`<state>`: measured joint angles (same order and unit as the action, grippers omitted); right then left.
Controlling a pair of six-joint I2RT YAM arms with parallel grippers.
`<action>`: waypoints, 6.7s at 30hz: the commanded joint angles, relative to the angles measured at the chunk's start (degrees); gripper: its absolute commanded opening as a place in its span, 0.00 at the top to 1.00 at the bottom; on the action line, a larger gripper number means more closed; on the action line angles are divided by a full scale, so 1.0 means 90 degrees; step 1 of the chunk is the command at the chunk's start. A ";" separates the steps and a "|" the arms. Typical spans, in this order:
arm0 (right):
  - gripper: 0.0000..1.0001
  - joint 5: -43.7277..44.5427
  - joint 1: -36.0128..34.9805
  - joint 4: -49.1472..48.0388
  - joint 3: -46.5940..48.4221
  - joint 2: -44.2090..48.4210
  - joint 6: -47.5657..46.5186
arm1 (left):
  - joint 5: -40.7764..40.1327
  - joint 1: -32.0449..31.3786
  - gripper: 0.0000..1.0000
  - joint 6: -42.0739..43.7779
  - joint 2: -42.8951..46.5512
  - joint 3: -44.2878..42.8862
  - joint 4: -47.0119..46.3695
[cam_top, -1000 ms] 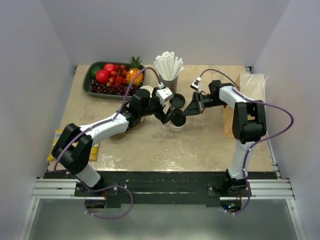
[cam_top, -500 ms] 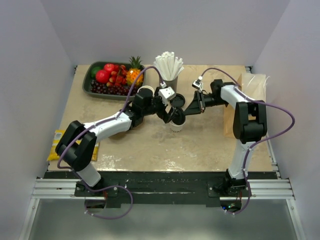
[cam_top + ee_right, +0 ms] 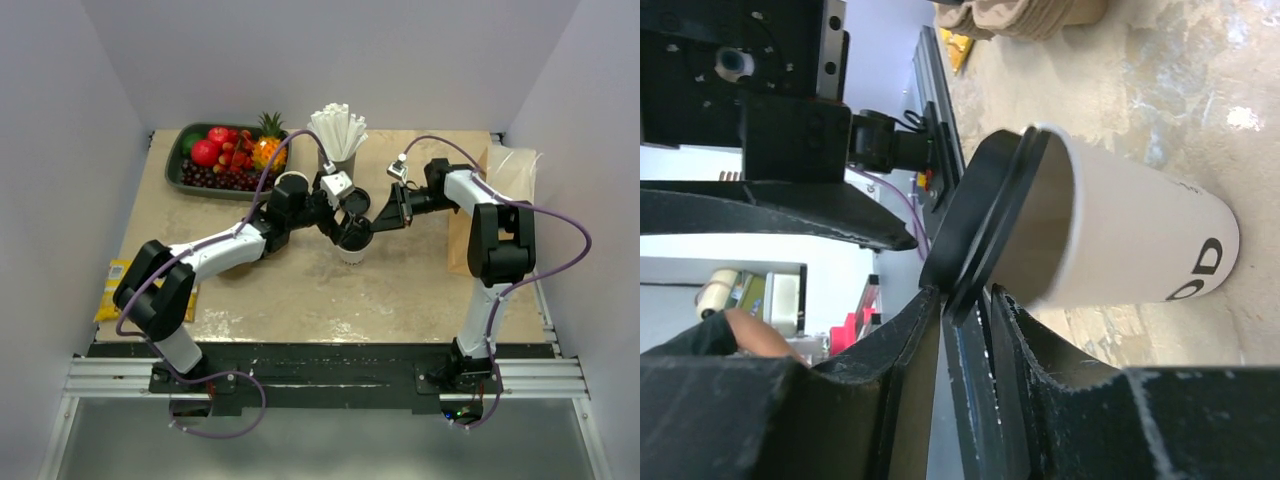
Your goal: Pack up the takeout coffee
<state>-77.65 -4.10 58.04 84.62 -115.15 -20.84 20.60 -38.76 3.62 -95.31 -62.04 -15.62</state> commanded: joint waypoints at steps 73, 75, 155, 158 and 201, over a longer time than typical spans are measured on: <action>0.63 0.1313 0.0035 -0.1576 0.0080 0.0422 0.1143 | 0.0045 0.0352 0.03 -0.0568 -0.0474 -0.0392 0.0485; 0.63 0.1439 0.0045 -0.1615 0.0139 0.0422 0.1183 | 0.0055 0.0342 0.03 -0.0568 -0.0562 -0.0469 0.0456; 0.58 0.3677 -0.0287 -0.1928 -0.0262 0.0705 0.1691 | 0.0084 0.0342 0.03 -0.0715 -0.1237 -0.1105 0.0593; 0.55 0.3141 -0.0151 -0.1830 -0.0086 0.0734 0.1584 | 0.0113 0.0333 0.03 -0.0695 -0.1236 -0.1066 0.0583; 0.54 0.1597 -0.0287 -0.2074 -0.0086 -0.0554 0.2267 | 0.1538 0.0616 0.03 -0.0899 -0.0582 -0.0568 0.0672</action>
<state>-64.95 -6.46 40.47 85.69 -118.02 0.51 29.36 -33.50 -3.44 -101.54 -68.73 -7.64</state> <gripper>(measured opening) 0.465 0.974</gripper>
